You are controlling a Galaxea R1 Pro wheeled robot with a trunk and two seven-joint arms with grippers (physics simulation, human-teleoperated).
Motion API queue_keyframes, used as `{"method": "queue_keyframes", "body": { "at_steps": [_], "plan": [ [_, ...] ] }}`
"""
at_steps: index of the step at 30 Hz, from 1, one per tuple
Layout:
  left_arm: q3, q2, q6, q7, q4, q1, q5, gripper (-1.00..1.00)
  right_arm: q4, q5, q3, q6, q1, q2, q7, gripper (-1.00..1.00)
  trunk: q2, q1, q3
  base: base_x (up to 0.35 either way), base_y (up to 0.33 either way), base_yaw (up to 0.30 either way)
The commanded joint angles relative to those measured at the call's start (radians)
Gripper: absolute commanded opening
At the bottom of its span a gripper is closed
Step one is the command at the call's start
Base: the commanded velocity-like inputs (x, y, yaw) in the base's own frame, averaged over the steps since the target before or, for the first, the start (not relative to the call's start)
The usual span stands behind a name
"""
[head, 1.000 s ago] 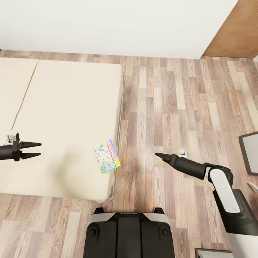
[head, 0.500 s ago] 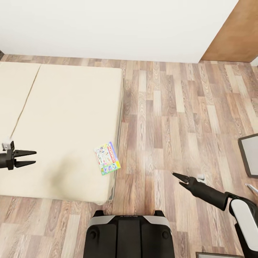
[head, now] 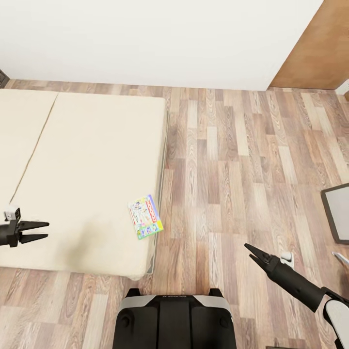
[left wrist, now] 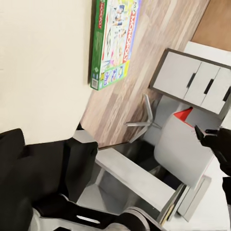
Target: Put all the toys in the child's room - the three board games (two on the bed and one on the table), the two jigsaw puzzles on the table, and the tennis ball on the table - inside the toy box on the table in the child's room.
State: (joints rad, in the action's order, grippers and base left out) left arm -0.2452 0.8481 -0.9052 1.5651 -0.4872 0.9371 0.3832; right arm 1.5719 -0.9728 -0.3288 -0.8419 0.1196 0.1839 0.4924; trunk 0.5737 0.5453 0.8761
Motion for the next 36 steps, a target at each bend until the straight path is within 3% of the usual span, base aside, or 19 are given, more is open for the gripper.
{"method": "queue_keyframes", "body": {
  "at_steps": [1,10,36],
  "plan": [
    [-0.006,0.001,-0.005,0.006,0.0,-0.019,0.003,1.0,0.001,0.001,-0.001,0.002,-0.004,0.0,0.021,1.0,0.001,0.0,-0.001,0.0,0.0,0.0],
    [-0.002,0.002,0.002,0.006,-0.012,-0.062,0.005,1.0,0.0,0.003,0.002,0.018,-0.012,-0.006,0.046,1.0,0.001,0.0,-0.016,0.0,0.0,0.0],
    [0.001,-0.006,0.032,0.006,-0.013,-0.069,0.009,1.0,-0.006,0.005,0.003,0.026,-0.013,-0.008,0.049,1.0,0.001,0.0,-0.059,0.0,0.0,0.0]
  ]
}}
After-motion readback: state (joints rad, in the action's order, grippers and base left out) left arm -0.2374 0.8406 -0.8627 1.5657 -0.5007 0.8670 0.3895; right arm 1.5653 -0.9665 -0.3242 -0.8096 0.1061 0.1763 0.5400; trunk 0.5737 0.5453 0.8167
